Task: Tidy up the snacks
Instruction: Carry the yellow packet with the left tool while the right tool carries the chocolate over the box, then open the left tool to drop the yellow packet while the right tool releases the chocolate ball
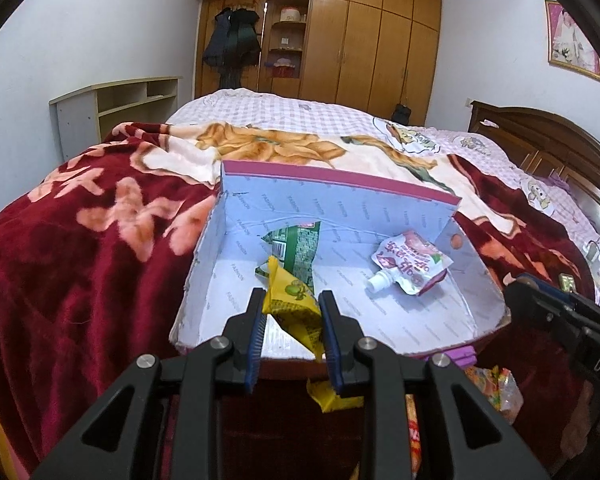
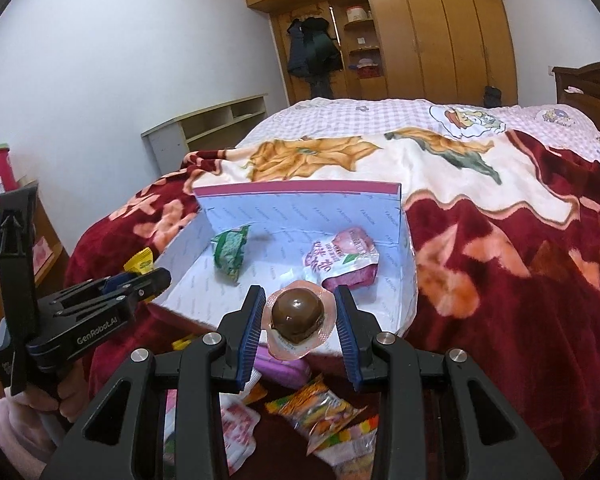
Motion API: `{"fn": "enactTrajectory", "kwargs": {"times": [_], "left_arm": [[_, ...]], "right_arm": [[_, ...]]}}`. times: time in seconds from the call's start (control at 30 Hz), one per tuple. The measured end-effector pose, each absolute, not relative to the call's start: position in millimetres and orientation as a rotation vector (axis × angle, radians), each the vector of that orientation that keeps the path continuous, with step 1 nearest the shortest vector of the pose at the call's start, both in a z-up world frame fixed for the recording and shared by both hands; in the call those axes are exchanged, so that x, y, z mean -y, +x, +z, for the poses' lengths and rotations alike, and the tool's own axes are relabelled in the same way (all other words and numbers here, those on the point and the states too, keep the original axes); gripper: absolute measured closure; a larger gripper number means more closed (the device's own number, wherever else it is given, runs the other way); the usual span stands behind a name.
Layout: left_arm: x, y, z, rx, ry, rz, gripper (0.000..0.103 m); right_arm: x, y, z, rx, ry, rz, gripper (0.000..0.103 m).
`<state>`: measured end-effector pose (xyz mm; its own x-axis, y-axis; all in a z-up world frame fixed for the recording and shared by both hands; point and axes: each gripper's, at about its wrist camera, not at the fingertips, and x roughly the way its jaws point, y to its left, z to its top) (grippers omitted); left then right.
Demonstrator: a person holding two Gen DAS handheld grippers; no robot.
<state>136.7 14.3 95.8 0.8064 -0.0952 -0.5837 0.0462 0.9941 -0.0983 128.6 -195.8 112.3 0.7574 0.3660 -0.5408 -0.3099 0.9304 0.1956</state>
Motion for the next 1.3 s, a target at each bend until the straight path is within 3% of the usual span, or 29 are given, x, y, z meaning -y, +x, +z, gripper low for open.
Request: {"fn": "enactTrajectory", "kwargs": {"times": [0.67, 1.3], "left_arm": [[-16, 175, 62, -0.703, -0.069, -0.048, 0.076], [-14, 178, 58, -0.708, -0.058, -0.048, 0.075]], "right_arm": [[198, 167, 72, -0.707, 0.107, 0.342, 0.067], [198, 168, 68, -0.713, 0.11, 0.335, 0.066]]}}
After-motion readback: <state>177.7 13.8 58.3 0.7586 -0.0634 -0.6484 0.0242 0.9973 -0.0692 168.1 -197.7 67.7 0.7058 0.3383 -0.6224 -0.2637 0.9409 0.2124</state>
